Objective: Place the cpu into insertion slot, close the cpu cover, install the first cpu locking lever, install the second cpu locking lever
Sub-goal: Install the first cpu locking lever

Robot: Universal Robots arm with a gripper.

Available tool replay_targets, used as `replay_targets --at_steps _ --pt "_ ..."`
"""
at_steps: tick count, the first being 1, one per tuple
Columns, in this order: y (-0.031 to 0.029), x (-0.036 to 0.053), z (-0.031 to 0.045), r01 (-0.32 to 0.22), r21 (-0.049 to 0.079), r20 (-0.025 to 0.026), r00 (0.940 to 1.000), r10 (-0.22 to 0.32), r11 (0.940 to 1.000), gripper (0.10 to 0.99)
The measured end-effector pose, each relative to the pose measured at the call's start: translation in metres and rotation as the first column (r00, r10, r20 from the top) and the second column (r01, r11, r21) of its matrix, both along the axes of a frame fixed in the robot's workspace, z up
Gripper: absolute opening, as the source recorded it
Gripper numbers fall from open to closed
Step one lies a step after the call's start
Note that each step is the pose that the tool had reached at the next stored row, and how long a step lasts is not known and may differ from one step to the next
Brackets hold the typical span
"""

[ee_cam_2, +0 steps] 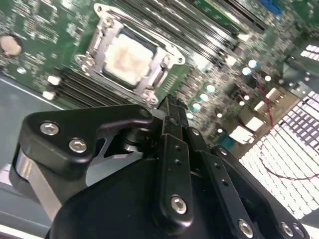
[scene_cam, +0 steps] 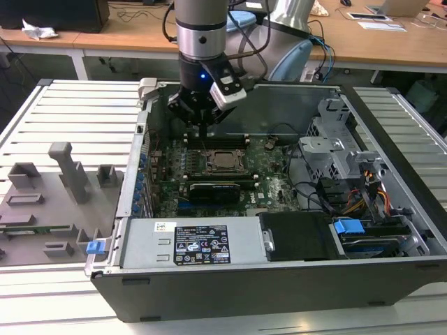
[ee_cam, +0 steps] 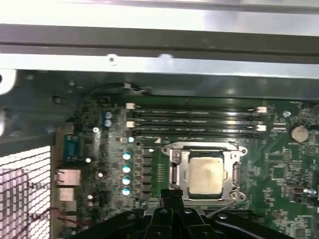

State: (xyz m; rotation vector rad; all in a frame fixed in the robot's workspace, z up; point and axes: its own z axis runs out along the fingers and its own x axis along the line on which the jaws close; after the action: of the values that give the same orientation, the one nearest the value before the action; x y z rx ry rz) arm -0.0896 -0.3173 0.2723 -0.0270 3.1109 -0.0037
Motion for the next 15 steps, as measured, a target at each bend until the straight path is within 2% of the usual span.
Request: replay_targets --at_steps 3,6,9,15 --pt "0.0002 -0.0111 -0.0025 0.000 0.000 0.0001 1.0000 0.000 1.0000 0.110" --pt "0.0014 -0.0164 -0.0053 0.000 0.000 0.0001 1.0000 0.000 1.0000 0.110" --pt "0.0062 -0.0191 -0.0095 0.000 0.000 -0.0001 1.0000 0.000 1.0000 0.110" --pt "0.0259 -0.0199 -0.0150 0.000 0.001 0.0000 1.0000 0.000 1.0000 0.110"
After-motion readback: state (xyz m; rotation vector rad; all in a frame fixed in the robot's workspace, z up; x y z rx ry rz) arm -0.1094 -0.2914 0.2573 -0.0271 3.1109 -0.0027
